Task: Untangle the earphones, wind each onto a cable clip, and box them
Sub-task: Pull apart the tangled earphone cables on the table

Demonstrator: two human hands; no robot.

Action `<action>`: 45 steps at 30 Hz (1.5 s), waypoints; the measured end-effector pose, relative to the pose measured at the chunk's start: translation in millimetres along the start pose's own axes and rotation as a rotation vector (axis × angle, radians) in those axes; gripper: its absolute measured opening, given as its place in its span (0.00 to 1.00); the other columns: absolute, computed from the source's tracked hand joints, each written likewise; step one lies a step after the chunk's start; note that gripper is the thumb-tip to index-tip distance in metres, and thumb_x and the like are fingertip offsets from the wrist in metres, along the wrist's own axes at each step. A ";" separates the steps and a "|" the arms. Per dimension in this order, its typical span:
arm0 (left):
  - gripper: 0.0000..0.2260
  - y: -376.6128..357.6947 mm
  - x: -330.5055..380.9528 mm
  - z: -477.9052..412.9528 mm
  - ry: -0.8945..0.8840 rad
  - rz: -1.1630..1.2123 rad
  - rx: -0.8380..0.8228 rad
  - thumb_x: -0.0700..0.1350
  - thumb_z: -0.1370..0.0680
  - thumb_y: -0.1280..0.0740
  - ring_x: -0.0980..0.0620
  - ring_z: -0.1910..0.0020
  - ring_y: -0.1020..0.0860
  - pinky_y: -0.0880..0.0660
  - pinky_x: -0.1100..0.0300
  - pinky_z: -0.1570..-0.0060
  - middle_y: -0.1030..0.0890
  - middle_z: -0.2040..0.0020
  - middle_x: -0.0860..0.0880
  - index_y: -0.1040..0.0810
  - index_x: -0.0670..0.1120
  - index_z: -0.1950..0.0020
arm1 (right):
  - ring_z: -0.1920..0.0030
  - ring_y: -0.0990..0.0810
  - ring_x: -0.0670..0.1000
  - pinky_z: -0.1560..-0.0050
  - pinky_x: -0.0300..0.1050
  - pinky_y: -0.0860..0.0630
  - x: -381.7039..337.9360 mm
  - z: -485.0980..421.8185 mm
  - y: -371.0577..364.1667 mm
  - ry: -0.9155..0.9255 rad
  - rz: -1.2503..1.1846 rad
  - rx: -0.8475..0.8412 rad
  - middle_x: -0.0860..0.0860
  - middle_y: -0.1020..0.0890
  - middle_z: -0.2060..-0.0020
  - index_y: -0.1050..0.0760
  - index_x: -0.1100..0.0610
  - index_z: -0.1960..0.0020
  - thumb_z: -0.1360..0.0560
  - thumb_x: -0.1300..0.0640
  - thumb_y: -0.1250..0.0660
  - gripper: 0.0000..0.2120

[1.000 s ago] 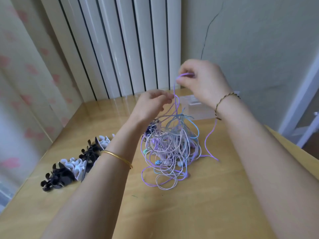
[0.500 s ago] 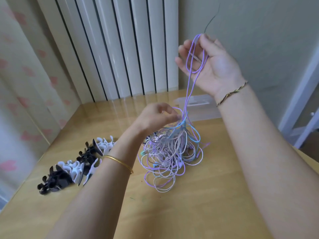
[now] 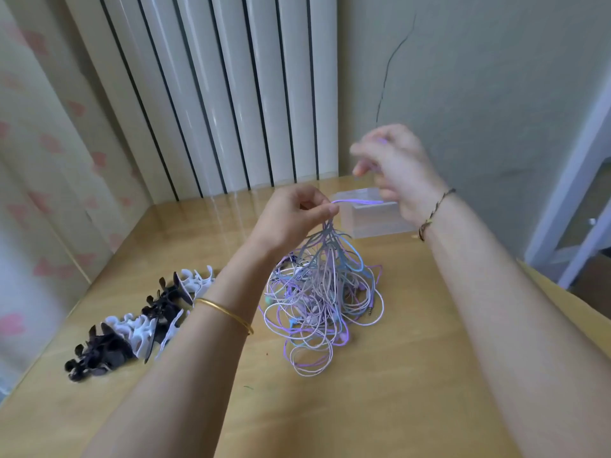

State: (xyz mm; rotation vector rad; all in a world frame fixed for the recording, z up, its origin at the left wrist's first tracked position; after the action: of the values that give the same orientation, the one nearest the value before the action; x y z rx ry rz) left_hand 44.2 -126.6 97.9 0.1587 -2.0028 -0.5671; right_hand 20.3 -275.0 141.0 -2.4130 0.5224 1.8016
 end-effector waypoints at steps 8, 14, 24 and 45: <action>0.08 -12.1 -7.9 -1.0 0.032 -0.156 -0.198 0.36 0.26 0.29 0.62 0.71 0.27 0.29 0.68 0.65 0.22 0.67 0.51 0.24 0.46 0.61 | 0.66 0.29 0.48 0.65 0.42 0.34 21.9 21.4 -19.8 0.043 0.723 -0.426 0.51 0.23 0.72 0.26 0.56 0.71 0.30 0.59 0.30 0.11; 0.07 -9.0 -11.5 2.5 0.019 -0.386 -0.119 0.49 0.31 0.27 0.51 0.53 0.24 0.28 0.56 0.48 0.23 0.57 0.51 0.23 0.57 0.65 | 0.69 0.34 0.49 0.72 0.39 0.37 26.0 14.4 -14.6 0.099 0.646 -0.265 0.51 0.28 0.72 0.24 0.57 0.69 0.33 0.63 0.33 0.06; 0.01 -22.1 -36.6 8.5 0.083 -0.384 -0.141 0.54 0.36 0.34 0.50 0.48 0.24 0.28 0.49 0.41 0.22 0.58 0.57 0.25 0.60 0.68 | 0.64 0.28 0.46 0.67 0.37 0.34 -0.5 9.6 -0.2 0.161 -0.463 -0.039 0.48 0.17 0.65 0.28 0.53 0.59 0.21 0.61 0.39 0.08; 0.13 9.4 -8.4 23.1 -0.162 -0.304 0.270 0.49 0.30 0.25 0.57 0.63 0.30 0.33 0.58 0.59 0.28 0.64 0.57 0.30 0.55 0.63 | 0.68 0.28 0.46 0.62 0.42 0.31 20.0 2.5 -17.2 0.174 0.286 -0.052 0.47 0.24 0.71 0.23 0.53 0.67 0.30 0.59 0.28 0.07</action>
State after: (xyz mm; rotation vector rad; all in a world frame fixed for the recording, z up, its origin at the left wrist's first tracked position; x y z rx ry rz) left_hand 29.5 -108.0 86.5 0.6072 -2.2251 -0.5086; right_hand 28.5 -262.7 119.0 -2.6621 0.8891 1.7279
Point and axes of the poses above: each hand's wrist, its own z-axis away from the middle knuckle, its own y-axis out of the back of the hand, x = y × z, the point moved 6 cm from there along -z, towards the middle knuckle
